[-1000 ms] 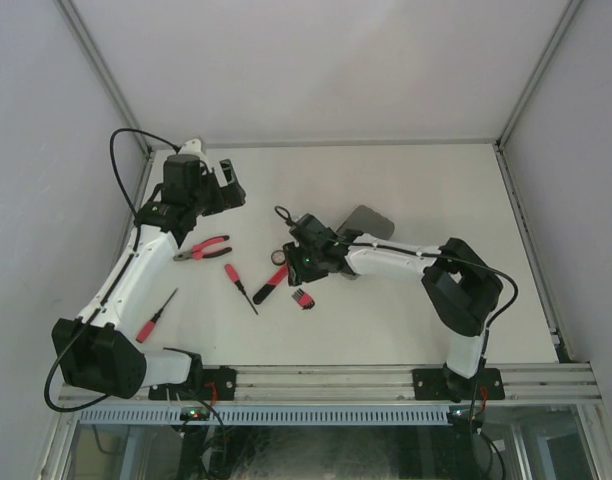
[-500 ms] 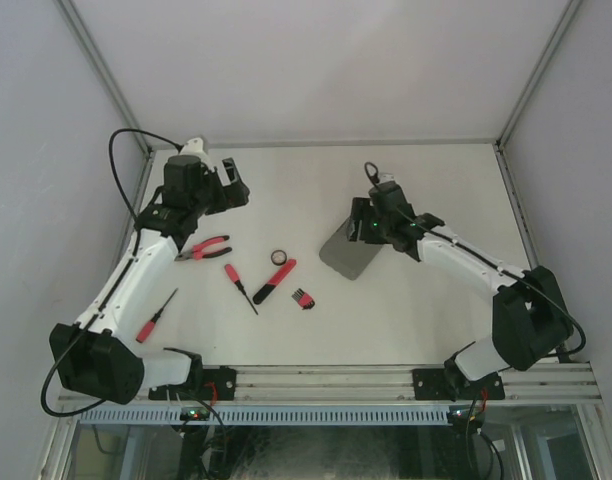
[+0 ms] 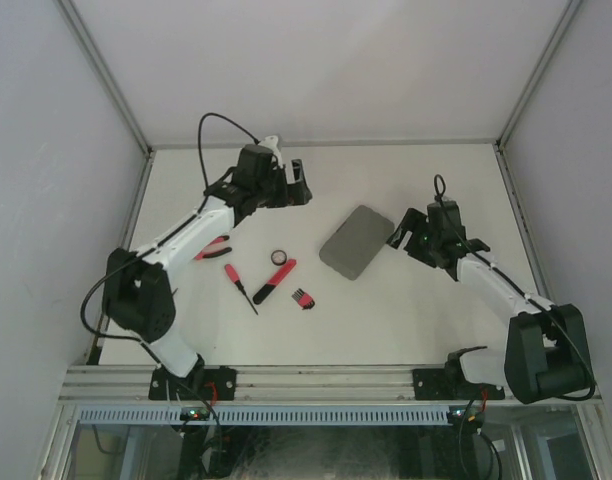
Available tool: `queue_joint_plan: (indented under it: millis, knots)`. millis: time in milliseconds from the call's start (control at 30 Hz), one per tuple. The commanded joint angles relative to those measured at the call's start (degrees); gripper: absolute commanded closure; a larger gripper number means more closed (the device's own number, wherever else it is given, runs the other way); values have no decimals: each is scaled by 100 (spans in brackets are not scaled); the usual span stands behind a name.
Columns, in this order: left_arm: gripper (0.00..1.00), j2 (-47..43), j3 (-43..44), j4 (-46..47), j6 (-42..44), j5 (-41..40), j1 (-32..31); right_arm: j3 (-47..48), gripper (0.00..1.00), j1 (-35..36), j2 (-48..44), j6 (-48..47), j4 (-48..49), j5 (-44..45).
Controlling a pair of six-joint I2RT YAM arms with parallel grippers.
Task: Sort the tools into containers
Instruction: Adjust the storage box at the center of the board.
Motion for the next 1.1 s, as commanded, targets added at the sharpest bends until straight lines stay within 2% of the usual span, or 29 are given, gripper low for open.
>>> queue_joint_plan:
  millis: [0, 233, 500, 933, 1067]
  knots:
    - [1, 682, 1092, 203, 92, 150, -295, -101, 21, -288, -323, 243, 611, -551]
    - [0, 1613, 2015, 207, 483, 370, -315, -162, 20, -426, -447, 127, 818, -588]
    - [0, 2522, 2913, -252, 709, 1309, -323, -164, 15, -411, -213, 219, 943, -822]
    - [0, 2643, 2135, 271, 469, 1963, -513, -135, 23, -313, 589, 538, 1184, -1238]
    - [4, 2631, 1692, 514, 264, 2081, -572, -120, 24, -313, 700, 607, 1348, -1226]
